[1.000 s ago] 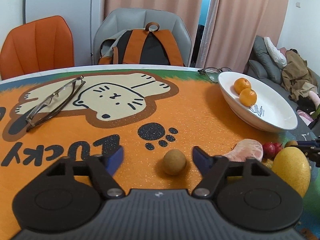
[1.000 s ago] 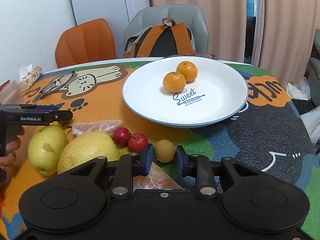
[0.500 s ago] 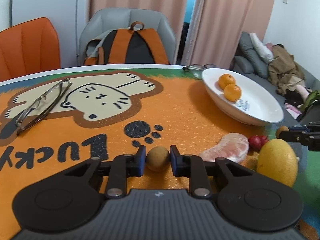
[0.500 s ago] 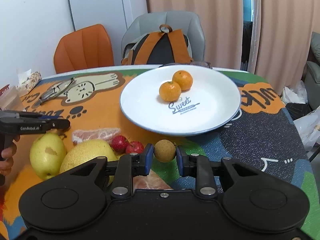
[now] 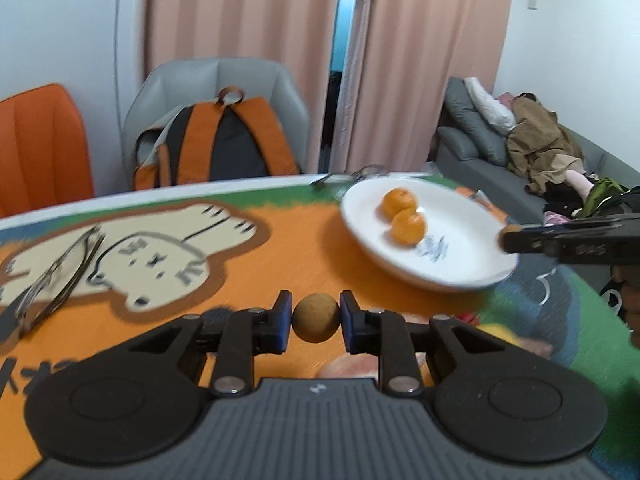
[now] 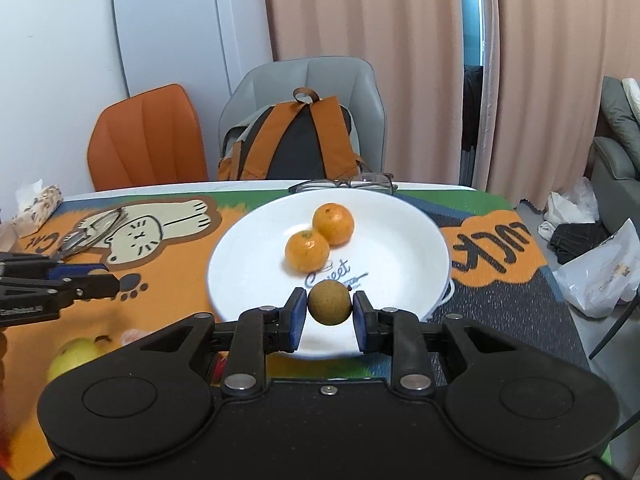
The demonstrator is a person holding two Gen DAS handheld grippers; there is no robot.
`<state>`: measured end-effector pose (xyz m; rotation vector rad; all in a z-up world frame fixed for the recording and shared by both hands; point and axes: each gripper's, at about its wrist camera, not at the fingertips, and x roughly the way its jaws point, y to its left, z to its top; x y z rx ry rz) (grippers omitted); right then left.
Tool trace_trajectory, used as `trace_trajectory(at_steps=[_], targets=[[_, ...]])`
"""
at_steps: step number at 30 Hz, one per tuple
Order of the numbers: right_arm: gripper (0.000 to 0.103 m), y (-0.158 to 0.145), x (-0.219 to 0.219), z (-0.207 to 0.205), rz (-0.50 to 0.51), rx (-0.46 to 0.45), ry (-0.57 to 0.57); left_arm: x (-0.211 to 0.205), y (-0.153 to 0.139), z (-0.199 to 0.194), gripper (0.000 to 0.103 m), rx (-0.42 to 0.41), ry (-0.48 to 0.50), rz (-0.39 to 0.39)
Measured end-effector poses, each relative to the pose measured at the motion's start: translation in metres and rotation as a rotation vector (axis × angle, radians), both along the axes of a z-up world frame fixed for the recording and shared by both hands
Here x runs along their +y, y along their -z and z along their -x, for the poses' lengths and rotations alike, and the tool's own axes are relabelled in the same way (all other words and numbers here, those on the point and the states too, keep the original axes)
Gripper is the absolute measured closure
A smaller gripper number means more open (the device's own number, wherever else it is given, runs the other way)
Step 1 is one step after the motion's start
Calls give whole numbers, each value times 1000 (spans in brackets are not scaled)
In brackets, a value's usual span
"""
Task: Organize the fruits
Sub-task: 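Lower the longan into the bowl with the left tool while the right tool releases its longan there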
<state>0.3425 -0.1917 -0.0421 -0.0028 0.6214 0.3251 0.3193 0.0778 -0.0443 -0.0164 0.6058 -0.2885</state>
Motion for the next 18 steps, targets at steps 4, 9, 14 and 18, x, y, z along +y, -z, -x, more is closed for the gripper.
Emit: trace_trajectory(at_steps=[4,9,14,18], targets=[[77,9,1,-13,31,2,34,-18,-7,-11,79,-1,15,11],[77,25,-2,-33,27,54,50,-42,-11,-36,79,21,30,14],[75,34,-5,-38,17,77,69,-68,-12,-53,79,36,57,15],[75,30,-9,-35,4,74,63,-84,-8,-62,79,52,78,12]])
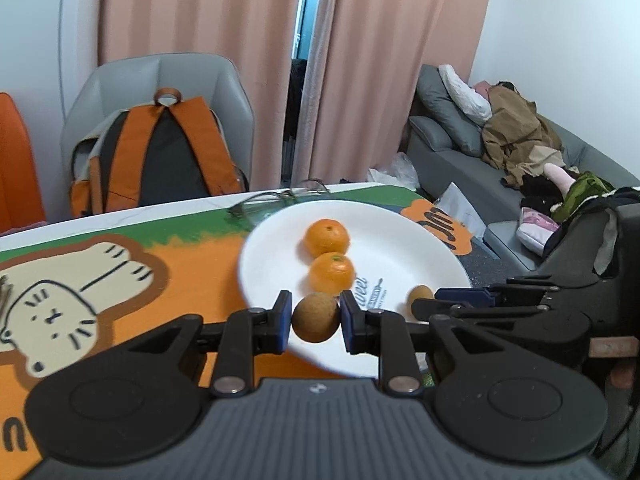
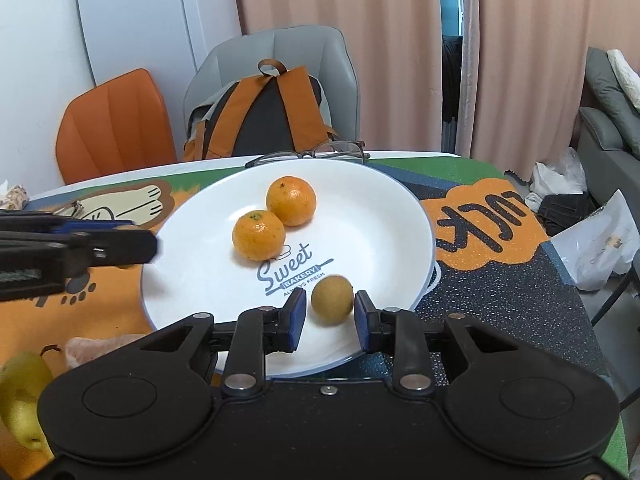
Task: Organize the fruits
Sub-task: 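Lower the longan into the bowl with the left tool while the right tool releases its longan there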
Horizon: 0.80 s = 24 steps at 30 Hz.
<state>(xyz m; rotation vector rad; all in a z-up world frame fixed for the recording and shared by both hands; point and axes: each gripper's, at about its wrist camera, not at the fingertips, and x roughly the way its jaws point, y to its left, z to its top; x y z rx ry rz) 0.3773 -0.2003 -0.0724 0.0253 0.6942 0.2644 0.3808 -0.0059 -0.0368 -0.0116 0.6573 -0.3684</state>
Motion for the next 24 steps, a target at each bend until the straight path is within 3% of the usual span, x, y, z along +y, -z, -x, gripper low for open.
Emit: trace_trajectory(at_steps=[10,18,21,24], targets=[[62,-20,-11,29,-9,-46,-53,-32,9,-15,79,3,34,-71],[44,-31,-15,63,-34,-68,-109,-45,25,-30,79,124,15,-123],[35,-30,-15,72,-29,-70,-133,-47,27,-29,74,130,11,-141],[34,-26,-13,80,-1,-71,-163,-45,24,-27,62,121,14,-125]])
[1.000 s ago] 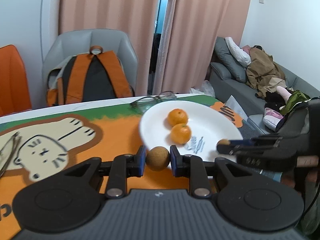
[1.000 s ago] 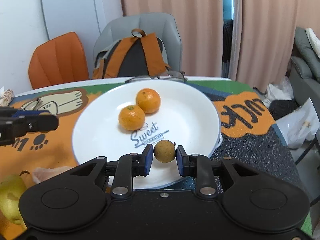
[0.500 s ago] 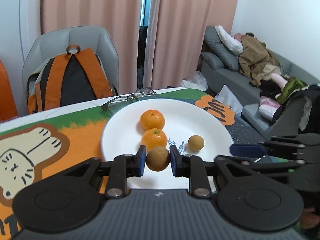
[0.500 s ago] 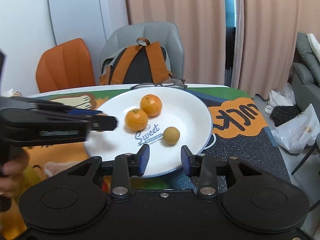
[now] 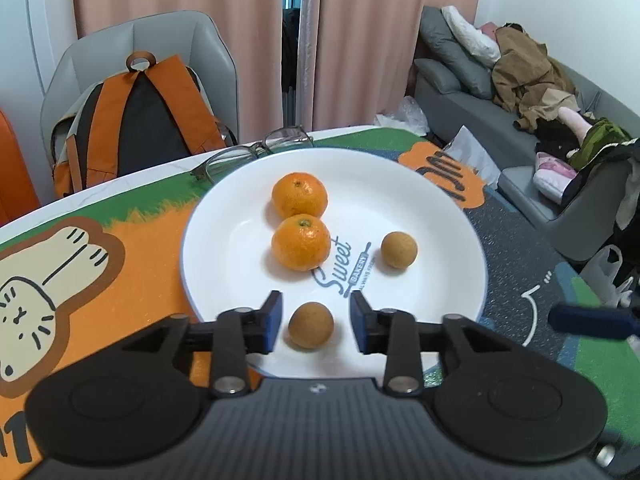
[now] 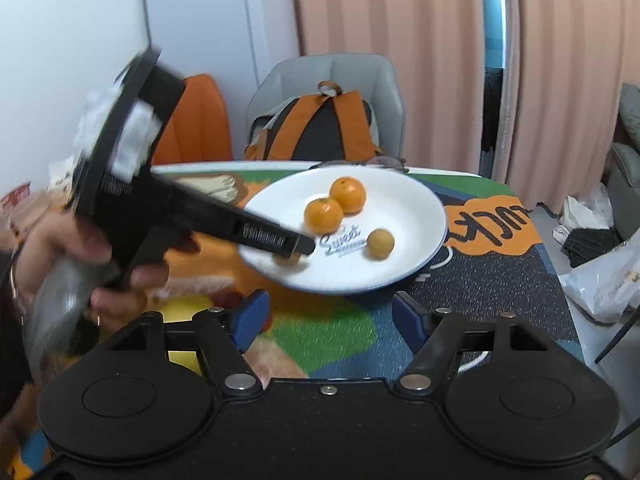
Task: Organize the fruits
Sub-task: 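Lower the longan into the bowl with the left tool while the right tool releases its longan there, then grasp the pink pomelo segment with the right tool while the left tool grasps a yellow pear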
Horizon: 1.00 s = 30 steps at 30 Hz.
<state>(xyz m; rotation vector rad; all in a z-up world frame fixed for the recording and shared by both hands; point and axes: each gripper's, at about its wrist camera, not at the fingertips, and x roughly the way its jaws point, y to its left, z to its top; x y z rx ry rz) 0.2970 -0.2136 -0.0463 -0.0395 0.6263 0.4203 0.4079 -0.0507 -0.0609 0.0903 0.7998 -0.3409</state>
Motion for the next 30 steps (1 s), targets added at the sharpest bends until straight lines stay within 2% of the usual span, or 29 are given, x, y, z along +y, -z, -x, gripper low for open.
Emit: trace_trajectory(at_steps=[2,6,8,10,14,19,25,30], targets=[[34,4,1,5,12,6,-23,3,-5,3,50,-11,-5,15],[34,15,6,14,34,24,-73,9,-14,12,46,-38,-7,32],[34,19,10,19,45,20,-96,12,-17,20,40,-51,0,27],[29,23,15,22,56,14,-121,13,-20,28,36,-68,2,14],[28,29,22,27,73,22,-147,19,-23,46,26,-95,13,2],[24,37,30,27,96,29,-152,35,-28,70,24,-121,7,10],[22,48,35,26,114,49,-154,67,-38,98,18,-167,-60,44],[22,53,37,25,111,19,-144,93,-39,119,18,-182,-106,55]])
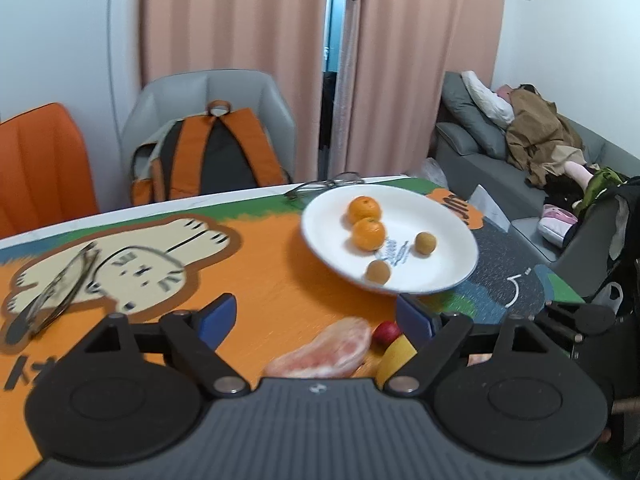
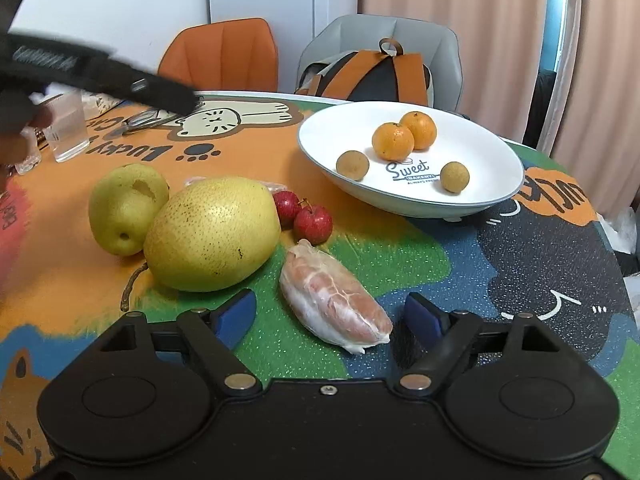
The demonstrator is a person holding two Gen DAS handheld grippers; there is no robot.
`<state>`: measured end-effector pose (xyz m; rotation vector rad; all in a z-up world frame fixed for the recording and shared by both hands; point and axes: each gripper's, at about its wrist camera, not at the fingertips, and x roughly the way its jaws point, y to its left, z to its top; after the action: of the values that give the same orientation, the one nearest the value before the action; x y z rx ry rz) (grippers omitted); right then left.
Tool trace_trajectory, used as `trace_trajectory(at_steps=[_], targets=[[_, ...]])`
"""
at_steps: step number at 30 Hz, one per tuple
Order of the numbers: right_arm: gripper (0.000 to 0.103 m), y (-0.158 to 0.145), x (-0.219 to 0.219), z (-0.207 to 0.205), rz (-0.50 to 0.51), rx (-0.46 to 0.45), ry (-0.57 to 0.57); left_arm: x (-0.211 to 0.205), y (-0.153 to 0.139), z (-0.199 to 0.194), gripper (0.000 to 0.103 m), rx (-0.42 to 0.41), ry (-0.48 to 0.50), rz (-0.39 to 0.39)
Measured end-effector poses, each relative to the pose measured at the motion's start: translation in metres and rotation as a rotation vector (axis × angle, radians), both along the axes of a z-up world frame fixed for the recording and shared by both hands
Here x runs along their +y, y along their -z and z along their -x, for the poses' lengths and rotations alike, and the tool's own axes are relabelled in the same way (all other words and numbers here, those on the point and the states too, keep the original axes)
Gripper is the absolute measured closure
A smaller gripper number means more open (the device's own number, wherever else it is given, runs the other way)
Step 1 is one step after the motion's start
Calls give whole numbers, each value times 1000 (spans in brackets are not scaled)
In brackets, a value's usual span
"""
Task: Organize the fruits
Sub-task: 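Grasp the pink pomelo segment with the right tool while the left tool grasps a yellow pear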
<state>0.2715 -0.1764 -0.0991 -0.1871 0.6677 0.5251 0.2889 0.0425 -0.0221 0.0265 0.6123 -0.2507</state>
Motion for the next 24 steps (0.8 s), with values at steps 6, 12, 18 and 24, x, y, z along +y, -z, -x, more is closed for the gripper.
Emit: trace_trajectory(at_steps=[6,12,18,24], targets=[[23,1,0,-3,0,-2,4,27,7,25,17,-11,-93,-5],[35,-1,0,-2,1,-10,3,48,19,44,17,23,-139,27],[47,-3,2,0,11,-19,5,59,29,56,16,64,-144,87],[49,-4,3,1,19,-22,8,44,31,62,14,69,-98,57]])
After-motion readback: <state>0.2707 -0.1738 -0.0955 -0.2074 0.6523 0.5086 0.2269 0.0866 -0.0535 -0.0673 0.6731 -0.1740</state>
